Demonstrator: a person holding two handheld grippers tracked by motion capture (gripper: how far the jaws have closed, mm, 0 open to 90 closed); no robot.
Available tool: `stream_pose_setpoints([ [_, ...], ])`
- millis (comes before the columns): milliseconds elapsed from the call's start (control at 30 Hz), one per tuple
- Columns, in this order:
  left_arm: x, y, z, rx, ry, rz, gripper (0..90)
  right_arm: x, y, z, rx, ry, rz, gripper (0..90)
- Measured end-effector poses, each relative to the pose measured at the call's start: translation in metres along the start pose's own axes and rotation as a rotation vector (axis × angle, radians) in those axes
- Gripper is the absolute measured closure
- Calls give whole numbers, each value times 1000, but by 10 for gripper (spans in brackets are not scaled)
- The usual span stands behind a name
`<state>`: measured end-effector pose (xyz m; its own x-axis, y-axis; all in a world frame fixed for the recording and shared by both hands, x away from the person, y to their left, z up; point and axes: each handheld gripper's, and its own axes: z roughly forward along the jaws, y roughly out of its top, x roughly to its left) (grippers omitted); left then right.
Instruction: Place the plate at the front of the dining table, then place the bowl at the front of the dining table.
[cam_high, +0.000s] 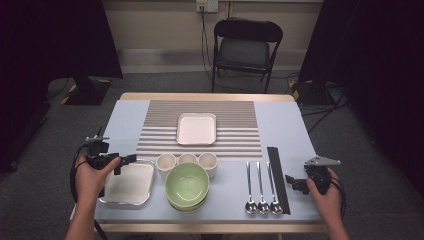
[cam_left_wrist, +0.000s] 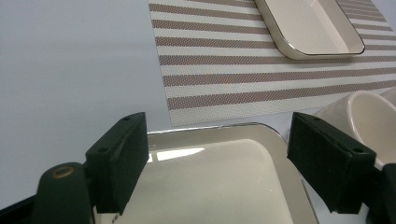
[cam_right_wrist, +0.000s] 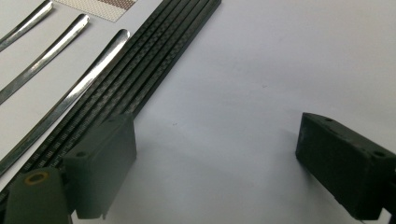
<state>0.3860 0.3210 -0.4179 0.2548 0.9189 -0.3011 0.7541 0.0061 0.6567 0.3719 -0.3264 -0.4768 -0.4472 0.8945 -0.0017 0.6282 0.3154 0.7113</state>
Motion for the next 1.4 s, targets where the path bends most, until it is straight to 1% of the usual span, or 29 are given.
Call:
stream_pose_setpoints([
  [67,0,-1,-1,-3,-12,11,199,0,0,0,1,3,0,111],
  [167,-1,-2,-2,-6,-7,24,193,0,0,0,2,0,-1,111],
  [267,-1,-2,-2,-7,-6,25,194,0,1,0,6,5,-5,110],
  [300,-1,-2,-2,-1,-7,34,197,-1,1,-1,13,5,-7,110],
  [367,-2,-3,-2,0,-4,38,198,-2,2,-1,19,15,-17,111],
  [433,-3,-3,-1,8,-2,54,198,-2,4,-2,34,21,-14,113],
  [533,-4,-2,-2,1,-9,56,194,-3,6,-3,52,25,-17,118],
  [600,-4,-2,-2,2,-7,60,194,-3,7,-5,68,40,-15,118],
  [667,-4,-3,-2,2,-9,59,194,-3,9,-7,86,40,-18,118],
  [733,-4,-3,-2,1,-8,61,194,-3,10,-8,90,60,-14,117],
  [767,-4,-4,-2,4,-15,62,194,-3,11,-8,97,60,-13,117],
  [800,-4,-4,-2,7,-17,63,192,-3,12,-8,98,59,-24,117],
  [833,-3,-4,-3,7,-10,68,191,-1,13,-9,100,58,-17,117],
  [867,-3,-4,-3,3,-10,60,191,-1,14,-8,102,69,-17,117],
  [900,-3,-4,-3,0,-13,57,191,0,15,-8,104,71,-28,117],
  [933,-3,-4,-4,-1,-16,60,191,0,15,-8,106,70,-34,117],
  [1067,-2,-5,-3,-8,-17,72,191,2,17,-7,117,80,-35,117],
  [1100,-2,-5,-3,-9,-16,76,191,3,17,-6,118,79,-24,117],
  [1167,-2,-5,-3,-9,-10,93,191,4,18,-7,120,82,-24,117],
  [1233,-3,-5,-2,-11,-23,89,195,6,20,-6,123,85,-34,117],
  [1333,-3,-5,-2,-9,-19,94,198,8,22,-5,122,92,-35,118],
  [1367,-3,-5,-2,-11,-23,93,201,10,23,-5,126,98,-40,117],
  [1400,-3,-5,-2,-14,-18,99,203,10,24,-5,131,96,-48,117],
])
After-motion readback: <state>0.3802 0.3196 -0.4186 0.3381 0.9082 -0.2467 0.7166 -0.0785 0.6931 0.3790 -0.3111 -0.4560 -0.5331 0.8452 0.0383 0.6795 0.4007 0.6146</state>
